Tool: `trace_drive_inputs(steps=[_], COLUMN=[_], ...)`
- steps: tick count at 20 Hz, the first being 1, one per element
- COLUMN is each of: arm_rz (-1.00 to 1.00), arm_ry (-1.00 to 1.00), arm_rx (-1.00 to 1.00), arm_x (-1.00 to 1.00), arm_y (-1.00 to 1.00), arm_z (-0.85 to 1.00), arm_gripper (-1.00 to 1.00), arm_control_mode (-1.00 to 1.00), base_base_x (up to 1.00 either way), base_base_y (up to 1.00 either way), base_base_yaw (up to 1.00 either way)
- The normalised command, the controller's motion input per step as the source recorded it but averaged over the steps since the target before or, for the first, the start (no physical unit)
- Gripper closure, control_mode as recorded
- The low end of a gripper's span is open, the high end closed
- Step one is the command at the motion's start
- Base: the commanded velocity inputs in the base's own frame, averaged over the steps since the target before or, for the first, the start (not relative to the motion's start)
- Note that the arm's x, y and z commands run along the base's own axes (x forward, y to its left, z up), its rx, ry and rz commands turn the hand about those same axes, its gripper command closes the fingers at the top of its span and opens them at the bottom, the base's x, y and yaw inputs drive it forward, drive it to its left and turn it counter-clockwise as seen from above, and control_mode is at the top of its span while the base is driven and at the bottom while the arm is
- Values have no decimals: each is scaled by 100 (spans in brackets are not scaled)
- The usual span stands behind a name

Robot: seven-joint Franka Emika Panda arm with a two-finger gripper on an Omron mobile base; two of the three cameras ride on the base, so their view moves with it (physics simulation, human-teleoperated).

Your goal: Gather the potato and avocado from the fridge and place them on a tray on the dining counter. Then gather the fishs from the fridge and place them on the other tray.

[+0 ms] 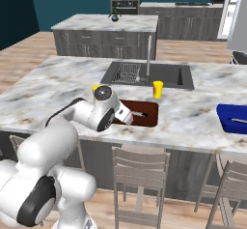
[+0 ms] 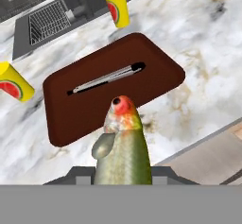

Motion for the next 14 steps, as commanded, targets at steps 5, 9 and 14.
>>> trace_drive_inputs(steps=[5,9,14], arm_rz=[0,0,0], arm_ry=[0,0,1], arm_rx=[0,0,0], arm_x=[58,51,41], arm_y=[-17,-24,-17], arm_z=[2,0,-2], arm_gripper=[100,100,100], arm_control_mode=[-100,-100,-100], base_base_x=[0,0,0], base_base_y=[0,0,0], base_base_yaw=[0,0,0])
